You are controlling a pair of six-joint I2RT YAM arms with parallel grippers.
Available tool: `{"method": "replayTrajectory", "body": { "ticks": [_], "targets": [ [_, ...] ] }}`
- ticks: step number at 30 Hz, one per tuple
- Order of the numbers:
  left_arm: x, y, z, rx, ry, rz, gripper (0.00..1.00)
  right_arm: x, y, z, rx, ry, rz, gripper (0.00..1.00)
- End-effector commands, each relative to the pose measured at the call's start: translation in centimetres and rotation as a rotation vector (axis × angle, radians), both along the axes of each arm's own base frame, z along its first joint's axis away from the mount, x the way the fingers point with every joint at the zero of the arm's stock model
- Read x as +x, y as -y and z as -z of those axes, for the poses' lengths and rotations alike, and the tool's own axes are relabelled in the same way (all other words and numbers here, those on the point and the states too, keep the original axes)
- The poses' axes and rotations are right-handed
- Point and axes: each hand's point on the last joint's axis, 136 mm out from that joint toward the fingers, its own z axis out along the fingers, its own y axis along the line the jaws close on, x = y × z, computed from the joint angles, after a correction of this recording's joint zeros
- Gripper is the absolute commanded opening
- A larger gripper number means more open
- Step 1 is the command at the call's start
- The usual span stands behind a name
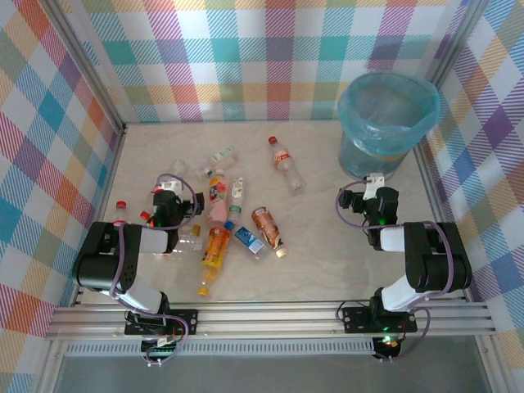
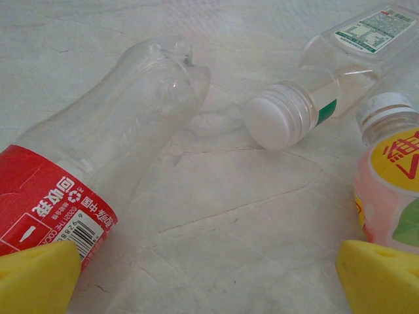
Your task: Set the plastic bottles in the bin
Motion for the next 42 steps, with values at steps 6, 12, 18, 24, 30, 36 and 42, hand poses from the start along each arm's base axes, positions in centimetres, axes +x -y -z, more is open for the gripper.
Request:
{"method": "replayTrajectory", "body": {
  "ticks": [6,12,18,24,30,36,42],
  "targets": [
    [0.5,-0.4,-0.7,-0.011,0.021,-0.017,1.0,0.4,-0.6,-0.7,-0.001,0.019,-0.029,1.0],
    [0.5,-0.4,-0.7,-0.012,0.02,-0.016,1.0,0.4,-0.6,-0.7,0.0,0.018,-0.028,1.0],
    [0.5,-0.4,-0.8,-0.012,0.027,-0.016,0.96,0.4,-0.6,-0.7,-0.001,0.022,-0.028,1.0],
    [0.3,-1.3,-3.5,-0.002,0.018,-0.071,0.9,-0.2,-1.0,-2.4,0.0,0.024,-0.051,0.97],
    [-1.1,-1.3,-10.1,0.013,0.052,-0.159,0.88,-1.8,-1.4,-4.2,0.01,-0.09,-0.026,0.93],
    [-3.9,2.4,-14.2,-0.056,-0.103,-0.137,0.84,-4.7,-5.2,-6.4,0.048,-0.2,-0.124,0.9],
    [-10.4,7.5,-13.8,0.05,-0.454,0.031,0.85,-8.1,-11.4,-8.6,0.096,-0.254,-0.309,0.87]
  ]
}}
